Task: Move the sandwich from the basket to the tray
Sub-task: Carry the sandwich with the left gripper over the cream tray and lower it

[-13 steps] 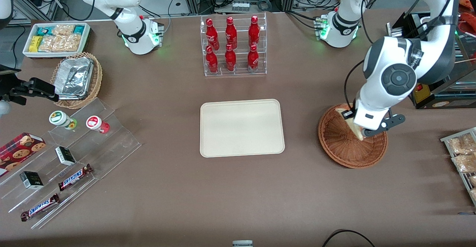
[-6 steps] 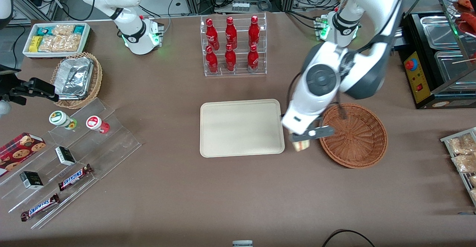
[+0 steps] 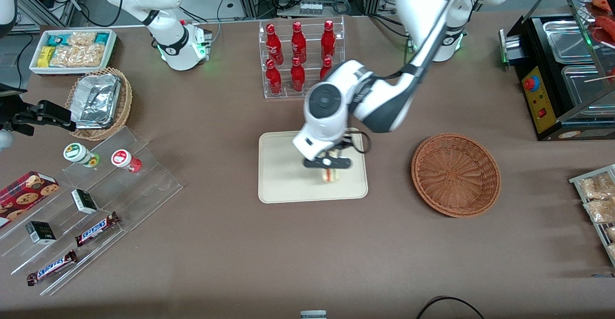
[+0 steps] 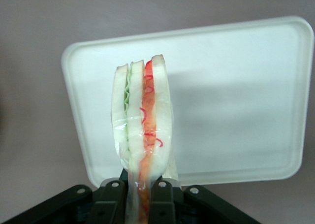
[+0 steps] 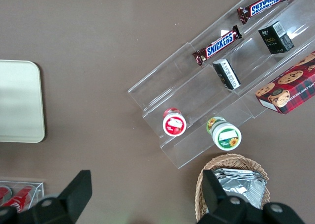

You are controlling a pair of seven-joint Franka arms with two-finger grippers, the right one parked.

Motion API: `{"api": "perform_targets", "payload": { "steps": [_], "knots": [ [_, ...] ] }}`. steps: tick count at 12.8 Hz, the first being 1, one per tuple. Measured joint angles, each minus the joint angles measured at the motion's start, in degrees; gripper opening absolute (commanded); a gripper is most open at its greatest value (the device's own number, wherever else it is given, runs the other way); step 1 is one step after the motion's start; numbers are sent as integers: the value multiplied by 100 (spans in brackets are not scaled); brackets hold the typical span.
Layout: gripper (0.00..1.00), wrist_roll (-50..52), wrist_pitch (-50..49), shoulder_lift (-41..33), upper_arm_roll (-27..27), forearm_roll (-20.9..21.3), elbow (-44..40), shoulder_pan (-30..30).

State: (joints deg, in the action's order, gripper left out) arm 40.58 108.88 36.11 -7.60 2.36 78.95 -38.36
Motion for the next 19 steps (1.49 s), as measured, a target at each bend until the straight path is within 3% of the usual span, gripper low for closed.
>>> {"api": "perform_targets", "payload": {
  "steps": [5,14,15,16,17,19],
  "knots": [
    [0,116,697,551,14,5,4,-571],
    [2,525,1079,950,214,42,-18,-579],
    [39,534,1078,952,226,44,-18,-580],
    [84,543,1077,958,245,45,-18,-580],
    [99,547,1077,966,263,46,-18,-580],
    [100,547,1077,968,276,50,-22,-580]
  ]
}}
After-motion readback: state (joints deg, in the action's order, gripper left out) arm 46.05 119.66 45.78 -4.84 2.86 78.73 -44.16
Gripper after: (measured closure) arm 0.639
